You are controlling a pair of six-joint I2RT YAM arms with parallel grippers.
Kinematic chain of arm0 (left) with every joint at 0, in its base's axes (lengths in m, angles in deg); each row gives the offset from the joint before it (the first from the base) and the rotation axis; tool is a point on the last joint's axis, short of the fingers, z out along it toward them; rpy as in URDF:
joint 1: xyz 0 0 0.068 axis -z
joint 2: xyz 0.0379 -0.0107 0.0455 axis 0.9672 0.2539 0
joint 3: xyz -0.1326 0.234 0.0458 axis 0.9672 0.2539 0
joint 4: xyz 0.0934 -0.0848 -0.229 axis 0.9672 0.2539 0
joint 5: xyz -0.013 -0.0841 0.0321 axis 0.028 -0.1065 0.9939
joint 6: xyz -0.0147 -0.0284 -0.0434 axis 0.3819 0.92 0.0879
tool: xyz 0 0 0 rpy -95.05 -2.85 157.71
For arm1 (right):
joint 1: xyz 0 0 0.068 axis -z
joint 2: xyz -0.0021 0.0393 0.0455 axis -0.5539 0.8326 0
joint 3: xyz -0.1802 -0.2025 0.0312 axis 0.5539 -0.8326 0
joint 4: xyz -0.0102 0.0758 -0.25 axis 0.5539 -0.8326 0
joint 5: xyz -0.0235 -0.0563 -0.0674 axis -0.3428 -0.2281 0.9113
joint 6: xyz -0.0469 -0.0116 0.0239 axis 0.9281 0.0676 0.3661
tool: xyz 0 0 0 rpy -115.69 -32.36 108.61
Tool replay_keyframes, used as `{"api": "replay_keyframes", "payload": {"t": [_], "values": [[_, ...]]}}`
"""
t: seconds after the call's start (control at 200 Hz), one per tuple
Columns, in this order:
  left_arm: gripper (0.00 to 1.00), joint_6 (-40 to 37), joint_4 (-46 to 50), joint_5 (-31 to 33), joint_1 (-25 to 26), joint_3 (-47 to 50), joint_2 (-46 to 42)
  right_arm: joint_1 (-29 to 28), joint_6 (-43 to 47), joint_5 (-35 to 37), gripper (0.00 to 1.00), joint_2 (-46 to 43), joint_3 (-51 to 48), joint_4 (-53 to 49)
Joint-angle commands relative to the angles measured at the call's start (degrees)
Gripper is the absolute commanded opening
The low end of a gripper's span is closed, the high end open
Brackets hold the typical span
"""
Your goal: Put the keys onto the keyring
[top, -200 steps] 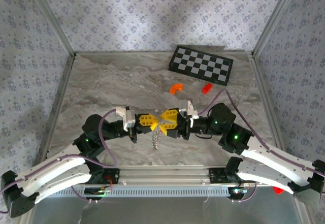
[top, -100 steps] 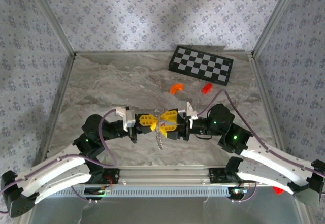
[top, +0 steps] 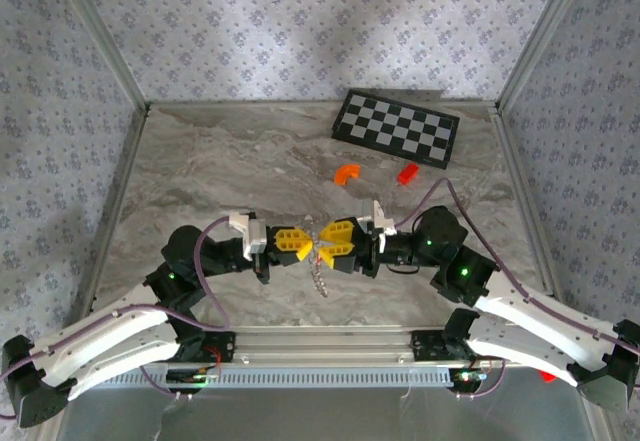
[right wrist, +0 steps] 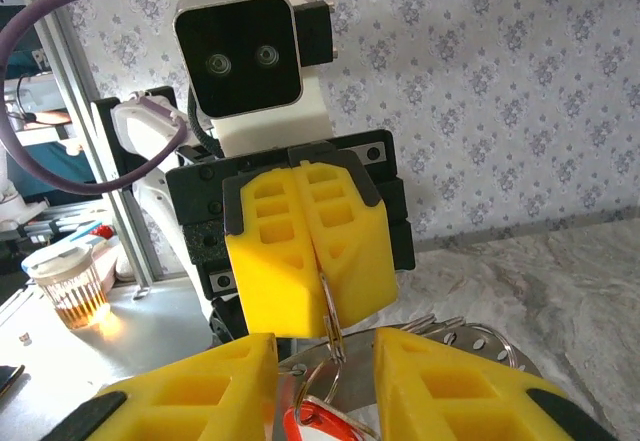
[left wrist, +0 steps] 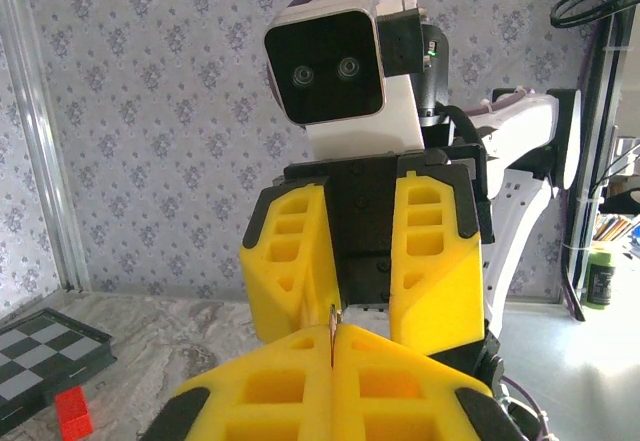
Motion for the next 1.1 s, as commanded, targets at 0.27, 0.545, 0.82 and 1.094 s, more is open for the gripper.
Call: {"api": "replay_keyframes", "payload": {"t": [0.27, 0.545, 0.82, 1.094], "values": [[0.0, 0.3, -2.79, -2.14, 0.67, -3.64, -0.05, 0.51, -0.34, -0.82, 0.24, 0.34, 0.04, 1.66], [0.0, 0.18, -2.01, -1.93, 0.76, -4.0, 0.22, 0.45, 0.95, -0.47, 0.07, 0.35, 0.42, -0.16], [0.04, -5.79, 20.6, 9.58, 0.76, -11.25, 0.79, 0.36, 11.0, 0.85, 0.0, 1.27, 7.74, -17.49], [0.19, -12.03, 45.72, 8.89, 0.76, -22.49, 4.29, 0.63, 25.77, 5.04, 0.0, 8.31, 23.1, -42.65]]}}
